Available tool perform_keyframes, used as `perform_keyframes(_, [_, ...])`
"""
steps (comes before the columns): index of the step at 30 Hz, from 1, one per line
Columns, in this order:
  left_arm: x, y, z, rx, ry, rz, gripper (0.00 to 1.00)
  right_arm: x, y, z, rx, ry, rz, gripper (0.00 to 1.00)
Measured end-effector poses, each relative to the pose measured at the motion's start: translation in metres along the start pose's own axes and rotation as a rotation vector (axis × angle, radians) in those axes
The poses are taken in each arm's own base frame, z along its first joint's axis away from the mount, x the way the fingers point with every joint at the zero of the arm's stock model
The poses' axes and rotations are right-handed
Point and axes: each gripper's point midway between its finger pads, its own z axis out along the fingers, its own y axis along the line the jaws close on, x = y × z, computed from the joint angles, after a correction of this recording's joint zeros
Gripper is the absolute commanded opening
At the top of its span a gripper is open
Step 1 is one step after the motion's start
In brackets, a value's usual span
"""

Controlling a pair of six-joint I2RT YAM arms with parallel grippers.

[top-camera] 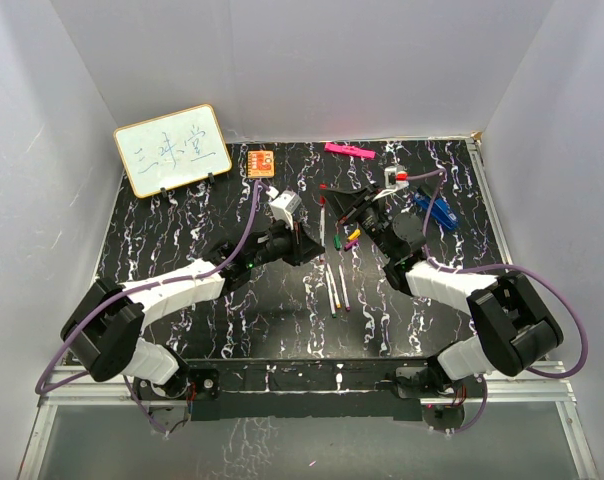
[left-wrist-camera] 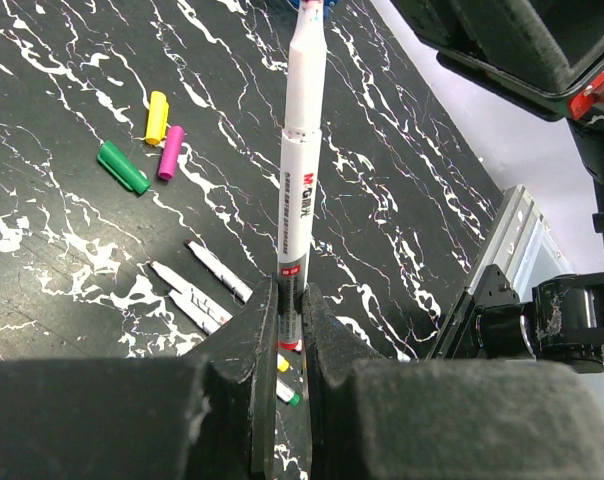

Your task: Insert the pens into the pen caps

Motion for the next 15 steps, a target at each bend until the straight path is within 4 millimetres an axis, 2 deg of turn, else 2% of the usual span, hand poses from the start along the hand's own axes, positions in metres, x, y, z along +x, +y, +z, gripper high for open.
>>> perform_keyframes(15, [-0.0006,0.0012,0.0,-0.006,-0.003,0.0,0.0,0.0009,0.0011,-0.0002,-0.006,0.005,0.0,0.0])
